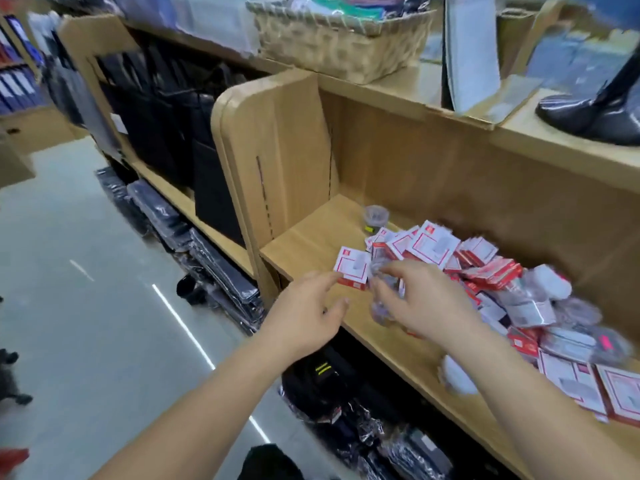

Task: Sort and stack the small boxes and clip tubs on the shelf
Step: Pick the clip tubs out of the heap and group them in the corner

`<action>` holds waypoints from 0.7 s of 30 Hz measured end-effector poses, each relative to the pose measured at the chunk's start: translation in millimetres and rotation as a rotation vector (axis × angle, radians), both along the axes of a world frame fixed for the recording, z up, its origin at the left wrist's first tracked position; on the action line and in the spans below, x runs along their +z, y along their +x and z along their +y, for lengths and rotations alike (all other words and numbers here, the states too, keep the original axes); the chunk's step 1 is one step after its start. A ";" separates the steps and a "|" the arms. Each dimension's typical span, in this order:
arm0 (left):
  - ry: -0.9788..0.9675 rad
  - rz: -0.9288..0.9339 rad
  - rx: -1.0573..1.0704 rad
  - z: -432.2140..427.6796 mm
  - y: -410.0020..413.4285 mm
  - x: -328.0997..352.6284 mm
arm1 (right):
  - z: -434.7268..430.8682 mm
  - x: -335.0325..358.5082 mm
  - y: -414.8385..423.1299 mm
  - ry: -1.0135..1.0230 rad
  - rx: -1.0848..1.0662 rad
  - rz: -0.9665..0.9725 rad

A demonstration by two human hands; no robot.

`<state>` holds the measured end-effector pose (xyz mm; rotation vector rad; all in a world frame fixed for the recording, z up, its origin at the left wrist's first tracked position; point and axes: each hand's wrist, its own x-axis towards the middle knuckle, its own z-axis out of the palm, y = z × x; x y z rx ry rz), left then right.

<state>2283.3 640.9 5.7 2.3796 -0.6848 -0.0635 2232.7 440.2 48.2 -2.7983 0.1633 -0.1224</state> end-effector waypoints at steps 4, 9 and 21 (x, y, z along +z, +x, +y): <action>-0.013 0.069 -0.067 -20.4 57.8 -11.8 | -18.0 -11.0 38.0 0.046 -0.092 0.012; -0.039 0.091 -0.175 -35.3 111.1 -33.5 | -16.1 -26.2 63.1 0.153 -0.234 -0.078; -0.103 0.053 -0.394 -75.8 181.8 -69.9 | -57.0 -50.5 63.1 0.054 -0.514 -0.193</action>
